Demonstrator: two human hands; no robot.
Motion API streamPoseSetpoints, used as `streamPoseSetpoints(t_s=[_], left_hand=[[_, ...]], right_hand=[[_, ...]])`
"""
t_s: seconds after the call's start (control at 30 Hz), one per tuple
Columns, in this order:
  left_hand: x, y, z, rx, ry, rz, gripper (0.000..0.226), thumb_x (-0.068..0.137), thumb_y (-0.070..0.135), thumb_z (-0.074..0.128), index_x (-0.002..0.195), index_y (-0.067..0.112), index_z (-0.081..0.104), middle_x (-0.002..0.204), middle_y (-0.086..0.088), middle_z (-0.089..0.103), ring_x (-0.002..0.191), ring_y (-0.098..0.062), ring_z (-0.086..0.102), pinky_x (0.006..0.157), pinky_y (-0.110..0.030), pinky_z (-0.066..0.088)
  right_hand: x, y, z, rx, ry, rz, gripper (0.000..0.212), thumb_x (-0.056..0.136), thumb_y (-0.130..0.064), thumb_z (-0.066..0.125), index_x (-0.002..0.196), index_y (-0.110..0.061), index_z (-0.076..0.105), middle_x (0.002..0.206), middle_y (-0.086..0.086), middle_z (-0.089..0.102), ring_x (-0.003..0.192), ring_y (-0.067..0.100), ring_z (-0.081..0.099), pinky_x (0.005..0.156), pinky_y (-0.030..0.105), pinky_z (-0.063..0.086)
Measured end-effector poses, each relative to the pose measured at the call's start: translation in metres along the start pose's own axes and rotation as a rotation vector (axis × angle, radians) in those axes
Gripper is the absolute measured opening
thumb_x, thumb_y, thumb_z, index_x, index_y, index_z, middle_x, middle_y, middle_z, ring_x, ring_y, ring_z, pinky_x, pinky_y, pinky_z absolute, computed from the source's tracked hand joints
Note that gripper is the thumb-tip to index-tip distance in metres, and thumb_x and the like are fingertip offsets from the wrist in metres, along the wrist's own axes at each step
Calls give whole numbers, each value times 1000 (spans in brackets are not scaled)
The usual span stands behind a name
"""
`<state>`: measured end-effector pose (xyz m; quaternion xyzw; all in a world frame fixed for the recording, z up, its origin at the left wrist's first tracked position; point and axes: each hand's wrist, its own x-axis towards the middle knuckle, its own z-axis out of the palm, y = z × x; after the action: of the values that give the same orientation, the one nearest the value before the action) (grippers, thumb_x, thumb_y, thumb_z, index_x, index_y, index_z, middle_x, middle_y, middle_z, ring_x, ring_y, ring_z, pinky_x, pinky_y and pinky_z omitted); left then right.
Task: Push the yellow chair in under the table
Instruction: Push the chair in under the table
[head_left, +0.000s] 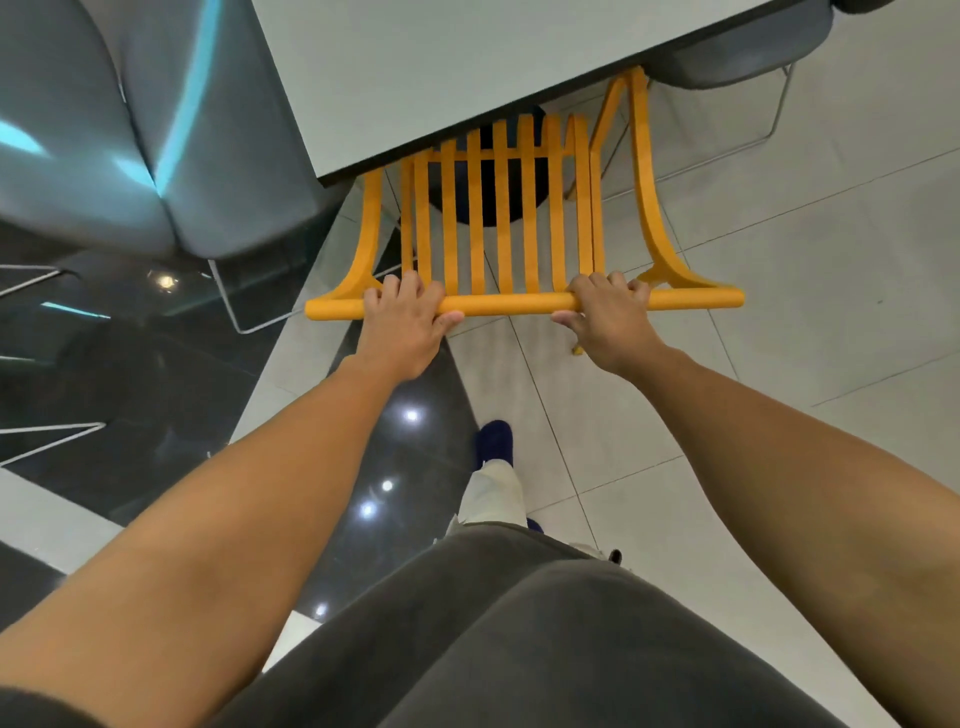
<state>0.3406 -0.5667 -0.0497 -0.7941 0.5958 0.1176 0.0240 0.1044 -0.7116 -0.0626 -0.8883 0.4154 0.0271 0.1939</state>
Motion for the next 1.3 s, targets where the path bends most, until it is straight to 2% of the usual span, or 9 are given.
streamPoseSetpoints(t_s=[0.23,0.43,0.67,0.9,1.3], left_hand=[[52,-6,-16,27,-27,-38,47,96,53,27,118,18,51,111,-12,50,98,-32,44,82,-50,35],[49,1,-12,61,1,-61,45,96,52,29,113,17,53,106,-12,52,94,-32,45,83,-51,36],[49,26,-6,51,32,-119,43,96,52,35,109,16,54,103,-13,52,92,-32,45,83,-50,38],[64,108,0,29,75,-213,44,95,54,34,103,16,54,97,-13,53,85,-32,46,76,-50,38],[115,259,7,-68,106,-440,48,94,57,32,105,16,57,100,-12,52,90,-31,45,83,-48,34]], right_hand=[[63,9,-18,-39,-12,-50,35,90,-51,43,106,-21,52,100,4,56,97,25,43,93,54,26],[57,8,-16,-120,28,-66,40,90,-50,42,106,-15,53,98,8,56,93,29,44,89,55,28],[53,29,-22,-84,29,-118,37,91,-49,45,108,-18,55,98,6,56,96,27,44,92,53,26],[61,107,-52,-65,-3,-208,43,90,-53,41,113,-20,57,101,3,56,99,24,43,93,50,22],[98,246,-115,-69,-121,-394,37,90,-52,45,110,-22,56,100,2,56,97,23,42,92,51,23]])
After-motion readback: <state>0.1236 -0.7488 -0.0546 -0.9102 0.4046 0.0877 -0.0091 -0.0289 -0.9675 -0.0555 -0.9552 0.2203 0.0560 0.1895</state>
